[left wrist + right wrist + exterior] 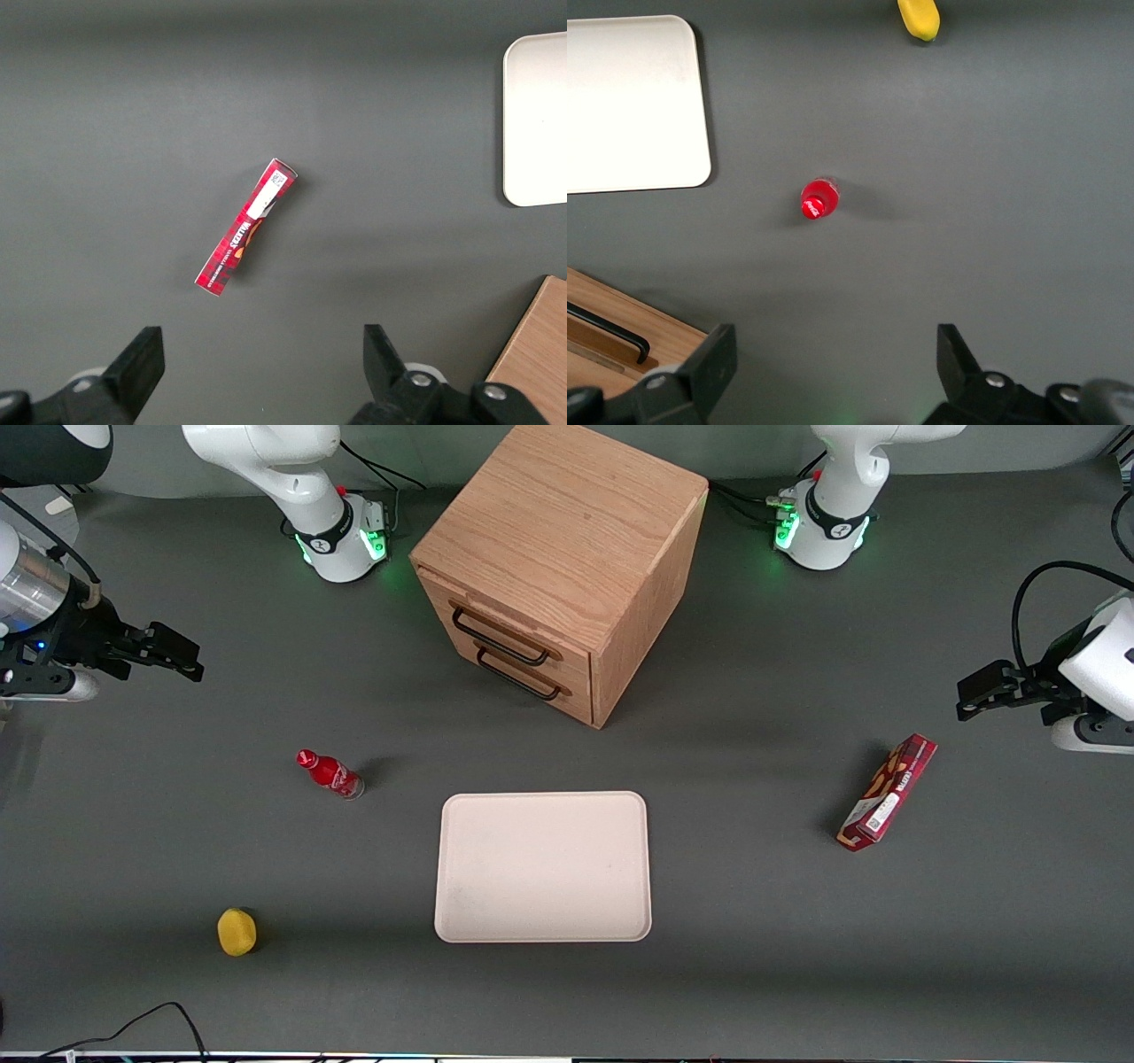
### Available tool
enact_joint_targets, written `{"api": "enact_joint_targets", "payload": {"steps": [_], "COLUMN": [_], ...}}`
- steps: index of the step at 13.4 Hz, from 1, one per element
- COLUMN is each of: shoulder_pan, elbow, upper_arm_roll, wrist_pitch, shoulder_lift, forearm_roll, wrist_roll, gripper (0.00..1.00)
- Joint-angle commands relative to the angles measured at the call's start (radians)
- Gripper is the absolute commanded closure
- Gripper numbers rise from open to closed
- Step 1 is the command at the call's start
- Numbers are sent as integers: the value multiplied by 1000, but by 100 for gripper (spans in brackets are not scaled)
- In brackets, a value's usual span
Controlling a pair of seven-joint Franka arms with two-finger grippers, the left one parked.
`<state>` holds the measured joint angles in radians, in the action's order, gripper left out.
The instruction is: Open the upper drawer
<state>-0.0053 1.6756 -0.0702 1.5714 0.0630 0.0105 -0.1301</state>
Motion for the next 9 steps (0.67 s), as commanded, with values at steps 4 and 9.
{"api": "enact_joint_targets", "payload": {"steps": [4,9], "shoulder_pan": [-1,11], "elbow": [-37,-71], "upper_arm_roll": [7,-8], "wrist_pitch": [-21,-100], "shoulder_lift": [-20,-6], "forearm_roll": [-21,-21], "wrist_roll": [30,43], "gripper": [0,0]}}
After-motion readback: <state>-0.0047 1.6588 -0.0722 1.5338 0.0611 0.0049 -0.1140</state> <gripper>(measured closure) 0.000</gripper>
